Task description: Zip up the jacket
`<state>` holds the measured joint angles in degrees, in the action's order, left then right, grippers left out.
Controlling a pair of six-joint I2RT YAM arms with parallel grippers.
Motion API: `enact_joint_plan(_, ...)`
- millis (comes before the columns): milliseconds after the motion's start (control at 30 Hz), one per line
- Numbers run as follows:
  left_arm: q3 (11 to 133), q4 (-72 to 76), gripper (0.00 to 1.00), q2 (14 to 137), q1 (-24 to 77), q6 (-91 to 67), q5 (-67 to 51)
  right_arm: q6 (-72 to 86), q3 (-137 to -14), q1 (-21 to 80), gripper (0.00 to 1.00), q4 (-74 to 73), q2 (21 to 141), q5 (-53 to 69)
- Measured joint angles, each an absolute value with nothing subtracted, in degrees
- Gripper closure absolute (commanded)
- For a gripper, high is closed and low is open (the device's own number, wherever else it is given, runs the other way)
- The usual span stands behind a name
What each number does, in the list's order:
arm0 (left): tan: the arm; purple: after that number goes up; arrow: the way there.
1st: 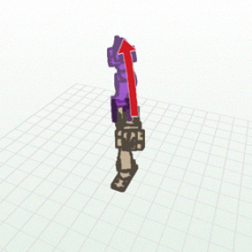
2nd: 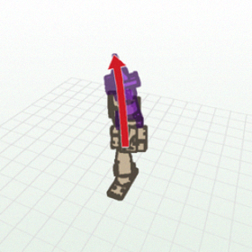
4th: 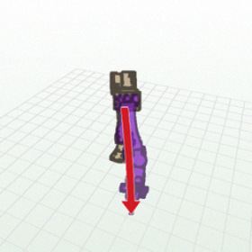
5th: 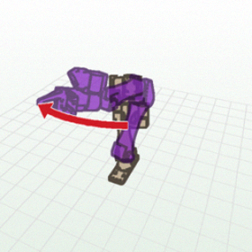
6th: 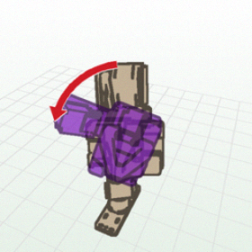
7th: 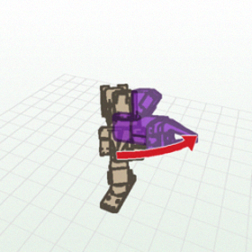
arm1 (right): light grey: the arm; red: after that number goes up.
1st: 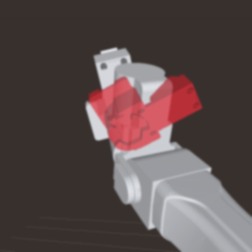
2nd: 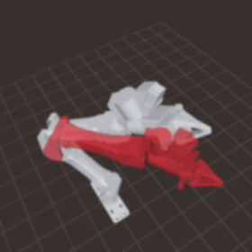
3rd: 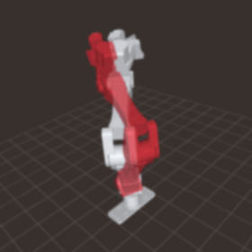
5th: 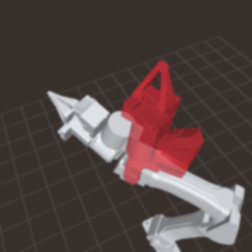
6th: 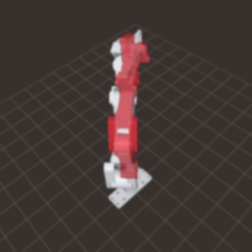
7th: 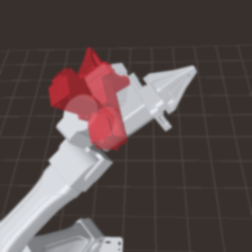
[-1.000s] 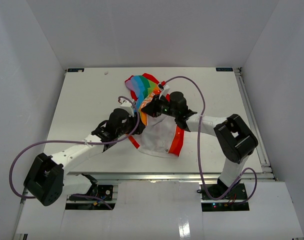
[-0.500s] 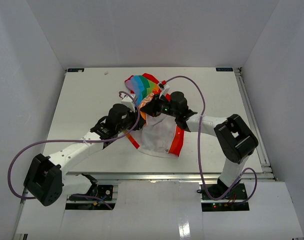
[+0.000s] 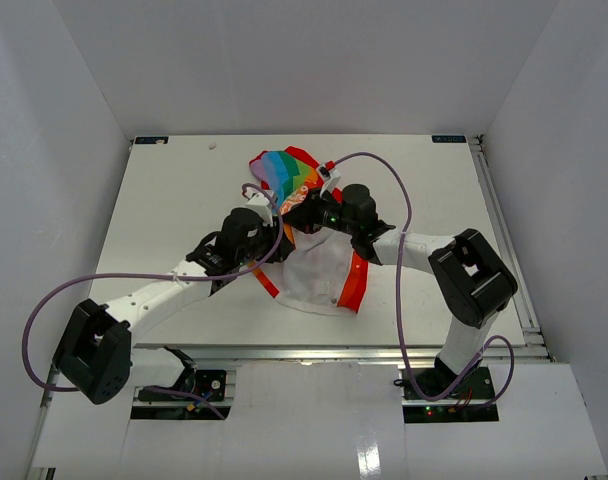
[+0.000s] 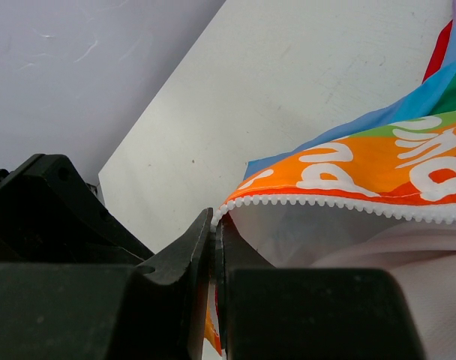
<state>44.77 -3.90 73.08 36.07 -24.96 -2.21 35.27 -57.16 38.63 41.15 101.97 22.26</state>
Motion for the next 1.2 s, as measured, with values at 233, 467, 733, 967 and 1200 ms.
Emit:
enact_joint_plan(233,44.75,-3.19,0.51,73.08,36.07,-25.53,-2.44,36.41,-56.39,38.63,0.92,42.53,101.97,22.26)
enact_joint_plan(467,44.73,-2.05,0.5,73.1,36.07,-26.37,-2.25,38.13,-55.42,38.65,0.92,44.62,101.97,22.24)
enact_joint_plan(733,44.52,-1.28,0.49,73.21,36.07,-27.36,-1.62,39.61,-54.78,38.66,0.92,45.65,101.97,22.13)
enact_joint_plan(967,43.79,-1.2,0.44,73.3,36.07,-28.08,-0.23,41.74,-53.93,38.72,0.92,47.86,102.0,21.86)
enact_joint_plan(1200,41.94,-0.15,0.45,73.3,36.07,-28.82,1.58,42.72,-53.45,38.74,0.92,48.44,102.0,21.32)
